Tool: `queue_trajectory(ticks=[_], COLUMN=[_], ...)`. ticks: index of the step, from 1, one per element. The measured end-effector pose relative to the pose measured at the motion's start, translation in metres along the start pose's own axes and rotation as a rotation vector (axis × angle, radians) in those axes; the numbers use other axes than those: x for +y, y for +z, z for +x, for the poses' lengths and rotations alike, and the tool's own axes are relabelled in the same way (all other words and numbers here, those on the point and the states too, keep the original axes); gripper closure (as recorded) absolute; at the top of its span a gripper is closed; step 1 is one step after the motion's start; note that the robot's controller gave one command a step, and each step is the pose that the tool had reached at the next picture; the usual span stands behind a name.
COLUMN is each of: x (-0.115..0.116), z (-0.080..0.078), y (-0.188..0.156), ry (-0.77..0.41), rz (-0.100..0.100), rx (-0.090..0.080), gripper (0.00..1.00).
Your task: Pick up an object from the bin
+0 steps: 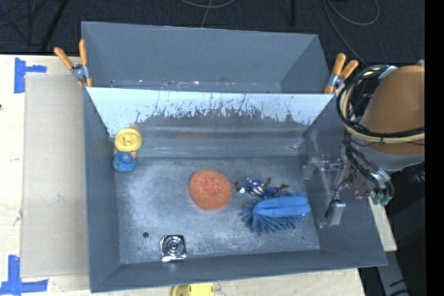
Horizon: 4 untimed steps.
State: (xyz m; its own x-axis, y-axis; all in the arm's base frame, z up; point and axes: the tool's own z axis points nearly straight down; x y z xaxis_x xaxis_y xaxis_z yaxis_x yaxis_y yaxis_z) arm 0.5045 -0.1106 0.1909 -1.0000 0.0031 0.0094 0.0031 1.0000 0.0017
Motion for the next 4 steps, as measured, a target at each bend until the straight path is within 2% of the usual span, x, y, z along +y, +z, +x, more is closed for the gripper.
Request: queue_trajectory(ticks=[1,2,3,4], x=[0.0,0.014,0.048,0.059], z=[-0.002,-0.038,-0.029,-0.021], y=[-0.004,0.045,0.098,0.115], ry=[-0.004,-0.058,-0.04,-0.114], rz=[0.001,0.003,0.001,0.002], rx=[-0.008,-0.016,-0.009,-0.014], gripper=[0.0,0.0,0.0,1.0])
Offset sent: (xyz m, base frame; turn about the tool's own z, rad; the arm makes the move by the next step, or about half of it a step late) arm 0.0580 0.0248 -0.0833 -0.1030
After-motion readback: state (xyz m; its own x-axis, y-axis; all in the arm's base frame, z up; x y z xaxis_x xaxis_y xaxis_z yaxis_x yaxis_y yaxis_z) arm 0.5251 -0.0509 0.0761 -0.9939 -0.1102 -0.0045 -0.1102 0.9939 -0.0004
